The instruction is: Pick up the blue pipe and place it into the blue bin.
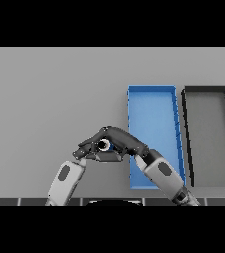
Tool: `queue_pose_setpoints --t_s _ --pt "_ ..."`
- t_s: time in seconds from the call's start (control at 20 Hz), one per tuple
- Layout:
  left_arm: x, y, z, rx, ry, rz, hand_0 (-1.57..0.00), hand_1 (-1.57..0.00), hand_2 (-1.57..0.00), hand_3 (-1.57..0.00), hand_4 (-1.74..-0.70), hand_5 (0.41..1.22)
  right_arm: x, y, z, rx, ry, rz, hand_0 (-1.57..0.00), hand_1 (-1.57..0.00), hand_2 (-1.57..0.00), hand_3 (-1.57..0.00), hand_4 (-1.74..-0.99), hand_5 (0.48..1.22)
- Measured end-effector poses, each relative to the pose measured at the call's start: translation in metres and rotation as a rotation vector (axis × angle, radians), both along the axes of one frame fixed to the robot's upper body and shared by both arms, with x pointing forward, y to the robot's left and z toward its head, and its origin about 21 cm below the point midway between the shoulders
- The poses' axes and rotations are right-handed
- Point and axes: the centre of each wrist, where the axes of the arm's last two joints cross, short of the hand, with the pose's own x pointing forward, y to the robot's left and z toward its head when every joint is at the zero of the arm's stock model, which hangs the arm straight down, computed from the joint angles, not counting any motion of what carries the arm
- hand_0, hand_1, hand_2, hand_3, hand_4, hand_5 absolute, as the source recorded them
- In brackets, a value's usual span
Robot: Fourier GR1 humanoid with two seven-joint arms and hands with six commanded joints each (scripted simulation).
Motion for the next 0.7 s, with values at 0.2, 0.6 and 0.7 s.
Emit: queue_pose_setpoints --t_s 0.2,0.6,0.7 --pt "-0.002 0.001 0.002 0.021 -0.052 0.041 -1.46 -1.34 -1.29 -1.17 -1.6 1.221 -0.004 -0.001 -0.002 0.027 -0.015 -0.02 -1.56 -1.56 -1.56 -1.54 -1.733 1.196" --pt "0.0 0.007 0.004 0.173 -0.05 0.008 -0.24 -0.22 -0.22 -0.19 -1.02 0.848 -0.007 0.003 0.002 -0.014 0.007 -0.074 -1.57 -1.57 -1.57 -1.57 -1.74 1.217" --pt "0.002 0.008 0.004 0.182 -0.022 0.025 -0.16 -0.14 -0.14 -0.12 -0.98 0.704 -0.008 0.004 0.001 -0.007 -0.004 -0.072 -1.57 -1.57 -1.57 -1.57 -1.74 1.218"
